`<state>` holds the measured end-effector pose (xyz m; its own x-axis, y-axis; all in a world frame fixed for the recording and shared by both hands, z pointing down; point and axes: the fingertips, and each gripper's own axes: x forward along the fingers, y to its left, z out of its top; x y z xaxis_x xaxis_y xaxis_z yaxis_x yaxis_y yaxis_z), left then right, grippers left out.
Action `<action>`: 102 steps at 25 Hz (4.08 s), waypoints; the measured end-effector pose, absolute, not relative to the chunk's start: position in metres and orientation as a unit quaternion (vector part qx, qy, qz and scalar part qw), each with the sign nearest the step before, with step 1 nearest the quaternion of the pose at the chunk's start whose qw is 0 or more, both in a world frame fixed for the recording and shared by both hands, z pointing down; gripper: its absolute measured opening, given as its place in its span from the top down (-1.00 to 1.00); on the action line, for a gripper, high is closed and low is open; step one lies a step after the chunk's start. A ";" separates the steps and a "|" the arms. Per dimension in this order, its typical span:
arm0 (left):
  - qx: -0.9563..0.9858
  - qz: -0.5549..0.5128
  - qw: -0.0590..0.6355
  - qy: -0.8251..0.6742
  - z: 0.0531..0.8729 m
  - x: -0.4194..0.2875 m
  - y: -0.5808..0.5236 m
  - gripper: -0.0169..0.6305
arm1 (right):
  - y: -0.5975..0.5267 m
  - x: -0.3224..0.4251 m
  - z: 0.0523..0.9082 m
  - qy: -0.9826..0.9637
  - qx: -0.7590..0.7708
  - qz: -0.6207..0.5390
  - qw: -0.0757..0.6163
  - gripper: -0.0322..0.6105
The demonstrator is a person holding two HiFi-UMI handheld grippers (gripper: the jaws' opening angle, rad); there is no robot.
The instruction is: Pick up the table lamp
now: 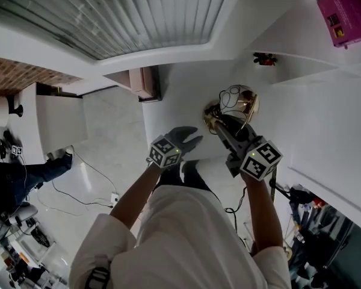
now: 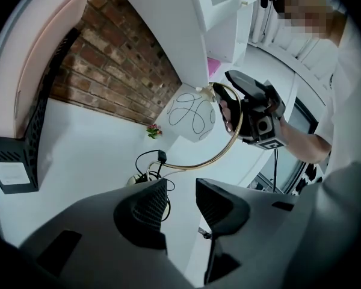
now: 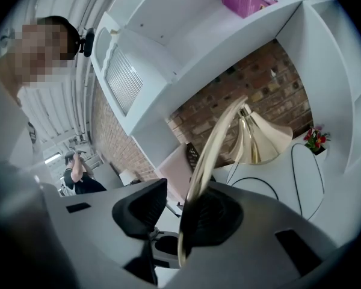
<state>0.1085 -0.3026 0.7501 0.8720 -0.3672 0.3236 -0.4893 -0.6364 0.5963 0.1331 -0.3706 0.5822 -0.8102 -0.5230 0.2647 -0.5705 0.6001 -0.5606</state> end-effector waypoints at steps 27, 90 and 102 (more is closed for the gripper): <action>0.825 0.045 0.505 -0.250 0.821 0.096 -0.293 0.29 | -0.379 0.126 0.550 -0.913 0.279 0.295 0.033 0.87; 0.705 -0.129 0.690 -0.100 0.769 0.082 -0.211 0.51 | -0.244 0.044 0.403 -0.938 0.290 0.188 0.027 0.86; 0.715 -0.131 0.677 -0.112 0.759 0.104 -0.154 0.51 | -0.174 0.075 0.394 -0.950 0.256 0.176 0.033 0.86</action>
